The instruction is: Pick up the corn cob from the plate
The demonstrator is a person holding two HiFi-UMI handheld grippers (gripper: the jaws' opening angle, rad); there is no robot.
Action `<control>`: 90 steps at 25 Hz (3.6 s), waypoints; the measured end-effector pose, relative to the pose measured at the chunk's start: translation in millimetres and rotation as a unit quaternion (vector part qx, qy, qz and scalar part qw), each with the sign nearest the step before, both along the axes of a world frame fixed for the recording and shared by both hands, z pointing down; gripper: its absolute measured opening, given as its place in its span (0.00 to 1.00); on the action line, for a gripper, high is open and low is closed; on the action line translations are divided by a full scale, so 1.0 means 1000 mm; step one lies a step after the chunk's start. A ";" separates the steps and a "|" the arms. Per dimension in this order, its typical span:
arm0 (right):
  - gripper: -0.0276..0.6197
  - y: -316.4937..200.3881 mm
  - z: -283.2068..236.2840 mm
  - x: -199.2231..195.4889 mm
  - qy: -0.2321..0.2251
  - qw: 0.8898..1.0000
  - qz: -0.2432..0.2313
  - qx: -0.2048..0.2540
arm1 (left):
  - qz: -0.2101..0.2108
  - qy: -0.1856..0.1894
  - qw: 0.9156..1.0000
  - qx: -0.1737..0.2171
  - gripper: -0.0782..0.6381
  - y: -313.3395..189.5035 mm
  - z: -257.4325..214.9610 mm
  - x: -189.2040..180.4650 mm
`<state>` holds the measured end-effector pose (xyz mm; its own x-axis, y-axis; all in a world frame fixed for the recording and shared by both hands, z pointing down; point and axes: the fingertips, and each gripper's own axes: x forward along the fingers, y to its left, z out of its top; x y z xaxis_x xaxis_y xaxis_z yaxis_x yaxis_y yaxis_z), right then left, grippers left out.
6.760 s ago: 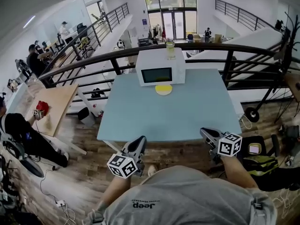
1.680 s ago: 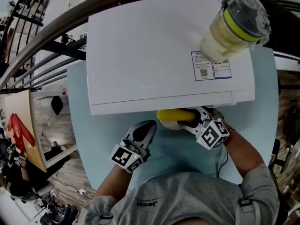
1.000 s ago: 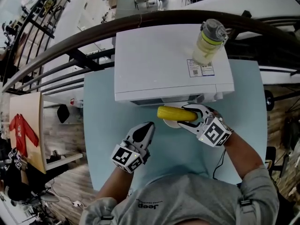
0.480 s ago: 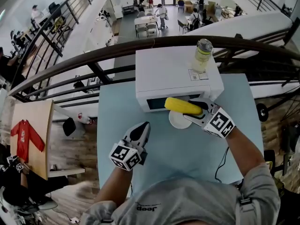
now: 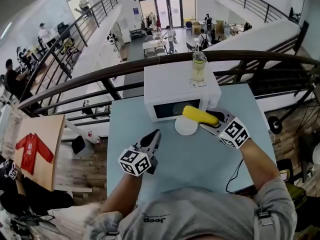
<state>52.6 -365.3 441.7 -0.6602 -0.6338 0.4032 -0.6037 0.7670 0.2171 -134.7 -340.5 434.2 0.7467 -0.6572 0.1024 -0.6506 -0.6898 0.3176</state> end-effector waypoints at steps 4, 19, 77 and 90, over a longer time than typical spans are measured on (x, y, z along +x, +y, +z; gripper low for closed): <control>0.41 0.041 -0.017 0.034 -0.010 1.000 -0.012 -0.001 | -0.028 -0.002 1.000 0.007 0.13 0.047 -0.014 0.036; 0.41 0.149 -0.056 0.059 -0.020 0.997 -0.074 0.030 | -0.102 -0.003 0.994 0.033 0.13 0.174 -0.064 0.065; 0.41 0.300 -0.008 -0.009 -0.067 0.997 -0.039 -0.031 | -0.068 0.019 0.997 -0.019 0.13 0.317 -0.008 -0.017; 0.41 0.304 0.029 -0.007 -0.056 0.996 -0.025 -0.070 | -0.050 0.026 0.998 -0.036 0.13 0.306 0.009 -0.007</control>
